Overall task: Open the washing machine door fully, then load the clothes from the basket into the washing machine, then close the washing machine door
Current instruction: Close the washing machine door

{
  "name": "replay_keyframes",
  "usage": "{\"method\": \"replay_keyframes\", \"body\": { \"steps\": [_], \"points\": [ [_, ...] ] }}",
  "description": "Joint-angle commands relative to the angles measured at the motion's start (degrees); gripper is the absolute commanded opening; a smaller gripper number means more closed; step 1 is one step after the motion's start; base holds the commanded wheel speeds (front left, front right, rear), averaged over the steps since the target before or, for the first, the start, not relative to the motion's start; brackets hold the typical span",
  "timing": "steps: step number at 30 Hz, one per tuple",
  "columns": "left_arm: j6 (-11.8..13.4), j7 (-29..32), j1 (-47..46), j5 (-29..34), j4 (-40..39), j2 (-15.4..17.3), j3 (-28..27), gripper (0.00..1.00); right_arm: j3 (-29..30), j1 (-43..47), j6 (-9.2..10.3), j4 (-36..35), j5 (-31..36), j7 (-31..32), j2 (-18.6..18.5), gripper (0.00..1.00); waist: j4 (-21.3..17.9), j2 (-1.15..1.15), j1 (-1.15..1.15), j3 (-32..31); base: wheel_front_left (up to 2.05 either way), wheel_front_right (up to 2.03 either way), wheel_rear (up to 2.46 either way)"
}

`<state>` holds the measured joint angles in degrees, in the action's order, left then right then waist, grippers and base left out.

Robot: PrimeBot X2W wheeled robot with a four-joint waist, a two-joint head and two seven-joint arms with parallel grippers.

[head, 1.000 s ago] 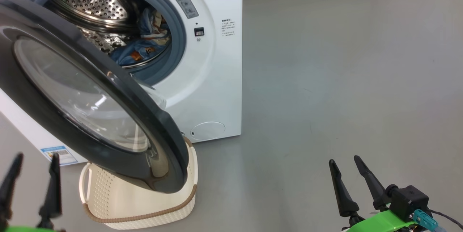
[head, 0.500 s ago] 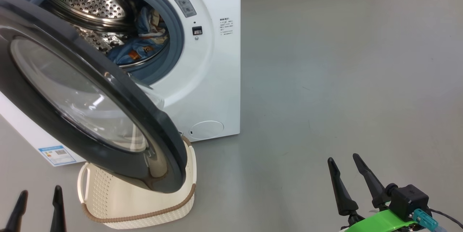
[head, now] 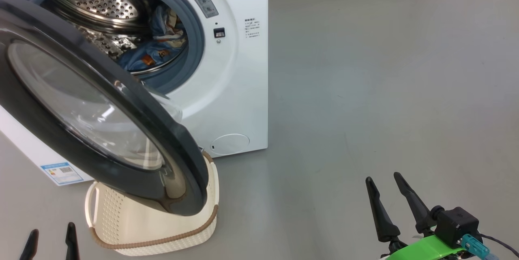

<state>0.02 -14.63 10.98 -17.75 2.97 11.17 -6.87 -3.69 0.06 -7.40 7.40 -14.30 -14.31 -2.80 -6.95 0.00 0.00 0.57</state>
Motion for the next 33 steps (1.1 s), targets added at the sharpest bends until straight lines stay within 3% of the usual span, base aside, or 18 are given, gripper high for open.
{"method": "replay_keyframes", "body": {
  "steps": [1,15,33],
  "points": [
    [-0.3,-0.4,-0.9,0.7,-1.0,0.7,-2.5,1.0,-1.7,-1.0,-0.09,-1.5,-0.4,-0.7,-0.1,1.0,-0.1,0.0,0.0,0.1,0.0,0.0,0.0],
    [-2.7,-0.4,-0.4,3.4,-0.4,-2.9,-4.4,1.0,-1.6,-1.2,-0.09,-1.1,-0.4,-0.7,-0.1,1.0,-0.1,0.0,0.0,0.2,0.0,0.0,0.0],
    [-4.6,-0.4,-0.9,5.8,-0.6,-4.8,-6.0,1.0,-1.5,-1.2,-0.09,-0.6,-0.5,-0.7,-0.1,1.0,0.4,0.0,0.0,0.3,0.0,0.0,0.0]
  ]
}}
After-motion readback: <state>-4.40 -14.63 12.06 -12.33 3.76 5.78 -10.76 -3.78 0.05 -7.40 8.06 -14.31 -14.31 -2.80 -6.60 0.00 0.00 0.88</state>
